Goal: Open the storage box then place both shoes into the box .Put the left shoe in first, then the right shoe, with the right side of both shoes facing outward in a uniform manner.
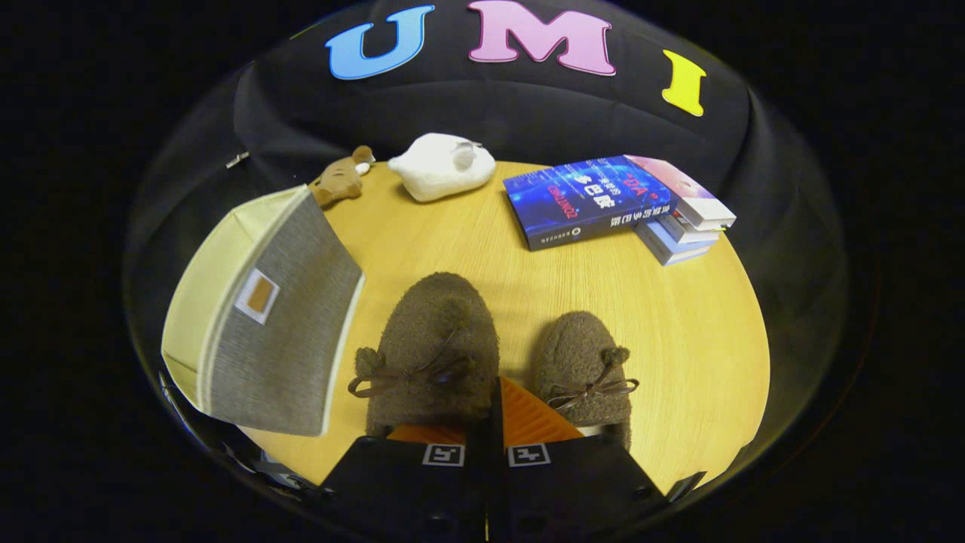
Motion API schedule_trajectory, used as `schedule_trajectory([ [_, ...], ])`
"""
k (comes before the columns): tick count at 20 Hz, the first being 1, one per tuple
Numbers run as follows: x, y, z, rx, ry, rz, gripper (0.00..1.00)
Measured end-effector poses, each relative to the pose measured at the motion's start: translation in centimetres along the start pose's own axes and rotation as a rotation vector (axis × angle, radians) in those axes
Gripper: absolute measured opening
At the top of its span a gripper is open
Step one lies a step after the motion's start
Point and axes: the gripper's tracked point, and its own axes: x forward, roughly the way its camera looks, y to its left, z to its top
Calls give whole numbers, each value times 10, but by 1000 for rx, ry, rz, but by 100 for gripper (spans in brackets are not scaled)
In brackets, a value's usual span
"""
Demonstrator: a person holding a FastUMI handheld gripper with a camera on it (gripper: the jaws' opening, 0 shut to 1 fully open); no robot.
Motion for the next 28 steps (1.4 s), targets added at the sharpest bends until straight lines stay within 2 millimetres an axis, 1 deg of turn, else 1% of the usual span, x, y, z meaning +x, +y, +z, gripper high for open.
schedule_trajectory([
  [2,-20,14,28,40,-26,7,6],
  [3,-29,25,41,64,-35,13,6],
  [6,-45,63,71,106,-26,65,6],
  [9,-51,110,92,142,-22,127,6],
  [12,-47,156,100,137,-15,166,6],
  [14,-38,186,98,112,-8,180,6],
  [16,-24,213,92,97,6,185,6],
  [18,-7,233,84,68,22,177,6],
  [20,9,252,71,31,51,166,6],
  [24,39,276,49,-2,92,135,6],
  [26,48,287,39,-5,121,134,7],
  [28,54,293,31,-21,139,130,8],
])
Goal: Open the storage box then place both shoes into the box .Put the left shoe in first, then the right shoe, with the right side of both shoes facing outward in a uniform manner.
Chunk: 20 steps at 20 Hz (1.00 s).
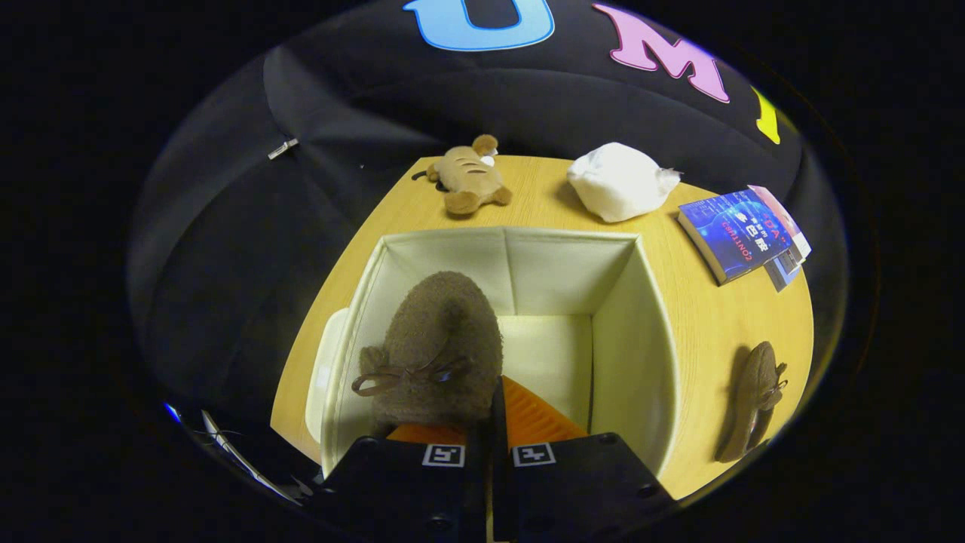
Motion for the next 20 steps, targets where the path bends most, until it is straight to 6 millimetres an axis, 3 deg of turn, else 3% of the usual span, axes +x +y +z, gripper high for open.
schedule_trajectory([
  [2,5,5,-7,-27,17,16,12],
  [4,7,12,-15,-19,42,52,22],
  [5,6,13,-21,-18,73,67,32],
  [9,-1,29,-16,-38,58,153,72],
  [12,-9,28,-15,-83,31,167,77],
  [14,-18,25,-13,-135,5,177,85],
  [15,-24,22,-11,-168,-11,180,94],
  [20,-75,-6,-4,-297,-128,201,98],
])
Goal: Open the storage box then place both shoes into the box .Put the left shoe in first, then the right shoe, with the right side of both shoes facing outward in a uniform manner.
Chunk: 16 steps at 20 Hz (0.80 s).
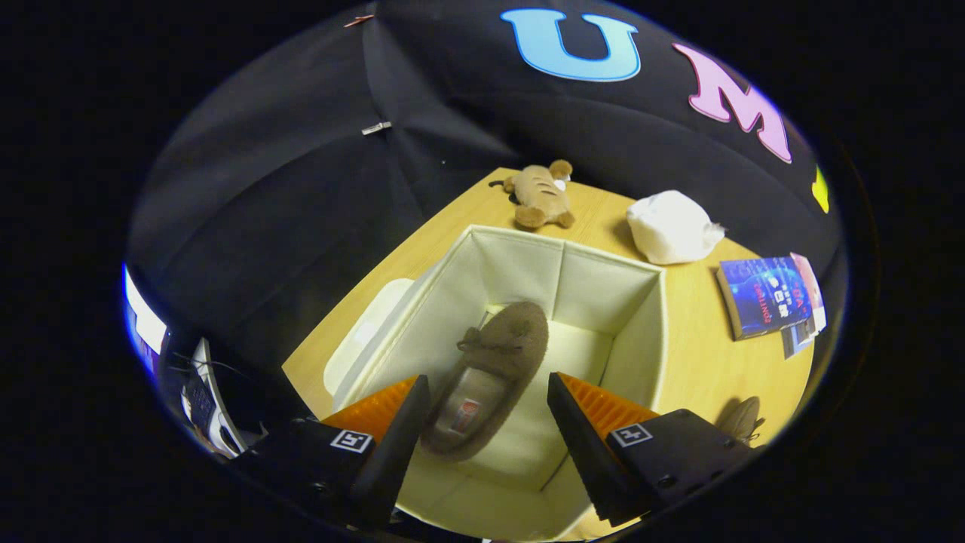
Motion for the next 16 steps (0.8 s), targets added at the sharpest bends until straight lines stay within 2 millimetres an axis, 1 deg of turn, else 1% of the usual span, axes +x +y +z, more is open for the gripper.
schedule_trajectory([
  [3,-38,-24,0,-95,-74,-9,99],
  [5,-64,-47,-7,-122,-105,-31,98],
  [7,-86,-71,-16,-109,-117,-55,97],
  [10,-115,-124,-36,-63,-115,-128,99],
  [11,-125,-146,-45,-42,-112,-159,99],
  [13,-137,-182,-63,2,-99,-214,98],
  [15,-146,-226,-88,42,-64,-283,99],
  [16,-149,-241,-99,64,-48,-304,99],
])
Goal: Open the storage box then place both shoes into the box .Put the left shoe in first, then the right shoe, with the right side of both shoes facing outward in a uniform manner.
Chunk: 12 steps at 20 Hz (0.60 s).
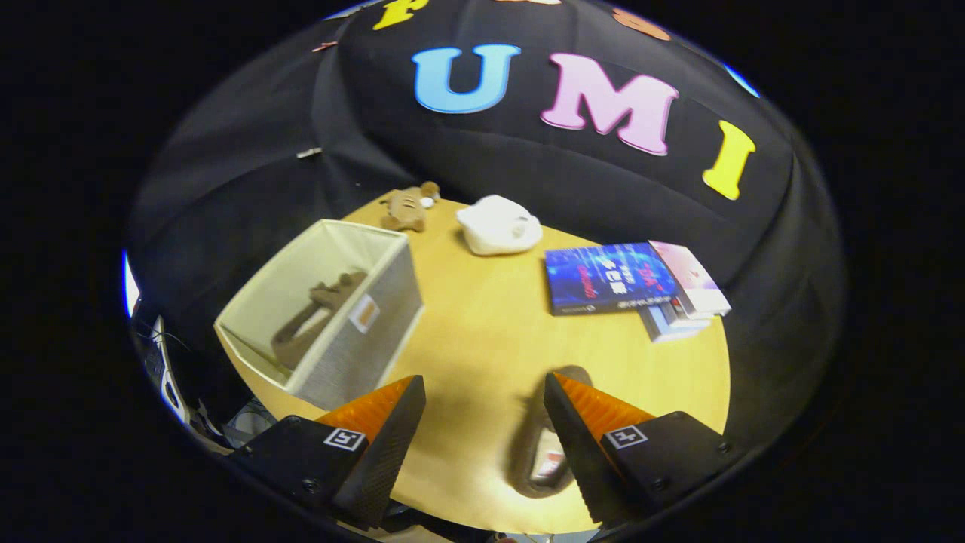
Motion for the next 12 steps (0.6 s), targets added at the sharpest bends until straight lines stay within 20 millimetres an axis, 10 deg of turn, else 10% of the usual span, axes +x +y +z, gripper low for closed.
schedule_trajectory([
  [6,21,-75,-68,64,144,-100,98],
  [12,50,-104,-120,65,236,-132,94],
])
